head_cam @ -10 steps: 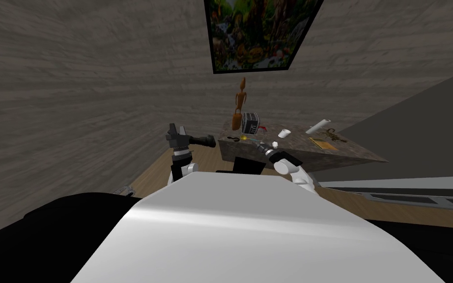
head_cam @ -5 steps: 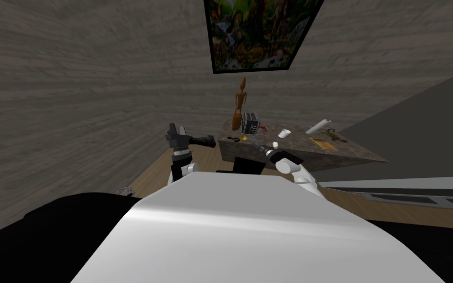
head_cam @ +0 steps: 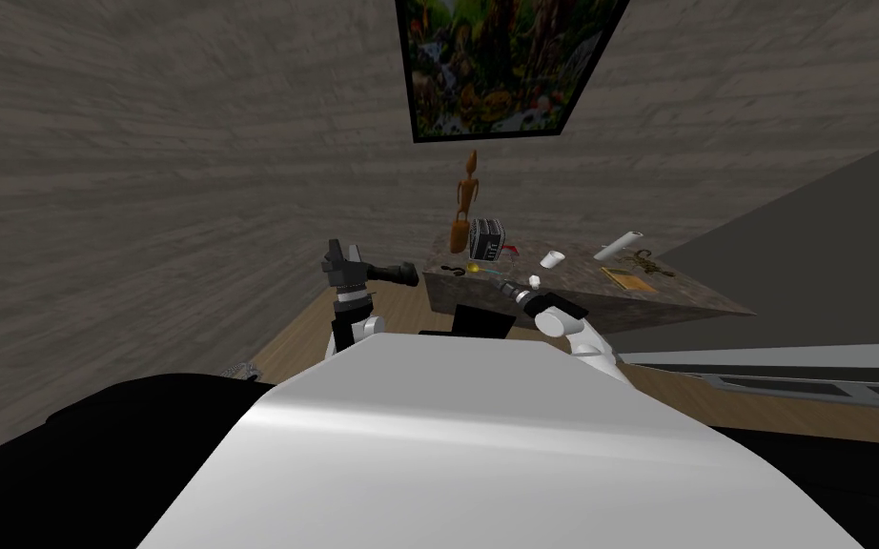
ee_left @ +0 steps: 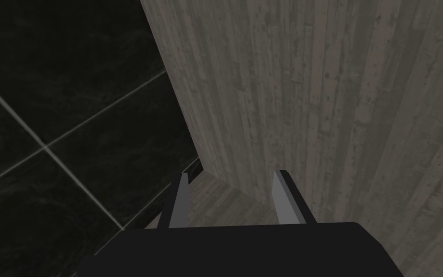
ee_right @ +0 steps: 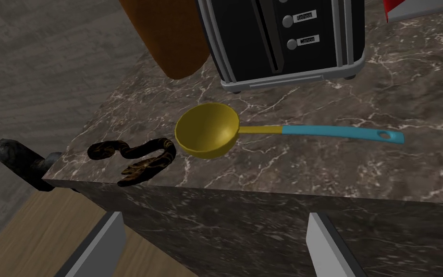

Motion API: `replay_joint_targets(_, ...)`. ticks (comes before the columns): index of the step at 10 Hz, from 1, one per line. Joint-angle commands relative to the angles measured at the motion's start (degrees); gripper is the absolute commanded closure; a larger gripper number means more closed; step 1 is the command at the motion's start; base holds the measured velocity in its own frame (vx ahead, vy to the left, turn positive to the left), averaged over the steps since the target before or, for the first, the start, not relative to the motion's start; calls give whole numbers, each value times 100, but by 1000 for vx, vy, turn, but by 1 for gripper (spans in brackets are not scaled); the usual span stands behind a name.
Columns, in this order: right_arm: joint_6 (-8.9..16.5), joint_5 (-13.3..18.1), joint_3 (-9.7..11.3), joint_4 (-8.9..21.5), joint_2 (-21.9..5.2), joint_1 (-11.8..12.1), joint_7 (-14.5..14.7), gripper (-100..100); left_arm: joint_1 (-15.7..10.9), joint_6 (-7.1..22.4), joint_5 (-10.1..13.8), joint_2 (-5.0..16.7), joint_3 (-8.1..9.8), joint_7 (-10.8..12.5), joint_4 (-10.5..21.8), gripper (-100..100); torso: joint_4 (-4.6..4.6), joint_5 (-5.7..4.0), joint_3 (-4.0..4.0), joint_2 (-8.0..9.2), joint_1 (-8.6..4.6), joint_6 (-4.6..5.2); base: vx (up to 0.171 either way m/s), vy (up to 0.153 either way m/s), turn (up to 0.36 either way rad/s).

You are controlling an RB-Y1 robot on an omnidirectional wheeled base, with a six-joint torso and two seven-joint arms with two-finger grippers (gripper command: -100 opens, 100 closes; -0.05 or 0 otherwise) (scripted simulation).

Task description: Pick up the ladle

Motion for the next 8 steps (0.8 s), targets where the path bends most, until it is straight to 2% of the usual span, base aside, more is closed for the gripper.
replay_joint_targets(1, 0, 0, 0, 0, 0, 0, 0, -100, 0, 0, 0, 0, 0, 0, 0, 0, 0, 0, 0, 0, 0, 0, 7, 3, -5)
replay_joint_targets(2, 0, 0, 0, 0, 0, 0, 0, -100, 0, 0, 0, 0, 0, 0, 0, 0, 0, 0, -1, -1, 1, 0, 9, 8, -20)
replay_joint_targets(3, 134, -113, -80, 23, -91, 61, -257, -100, 0, 0, 0, 0, 0, 0, 0, 0, 0, 1, -1, -2, 2, 0, -7, -4, 16)
replay_joint_targets(6, 351, -296, -208, 54, -239, 160, -656, -100, 0, 0, 0, 0, 0, 0, 0, 0, 1, -1, 3, 5, -7, 0, -9, -8, 37)
replay_joint_targets(7, 351, -296, -208, 54, -239, 160, -656, -100, 0, 0, 0, 0, 0, 0, 0, 0, 1, 0, 2, 4, -1, 0, 18, 13, 25)
replay_joint_targets(8, 437, -368, -259, 66, -298, 200, -814, -100, 0, 0, 0, 0, 0, 0, 0, 0, 0, 1, -1, -3, 3, -1, 29, 9, 39)
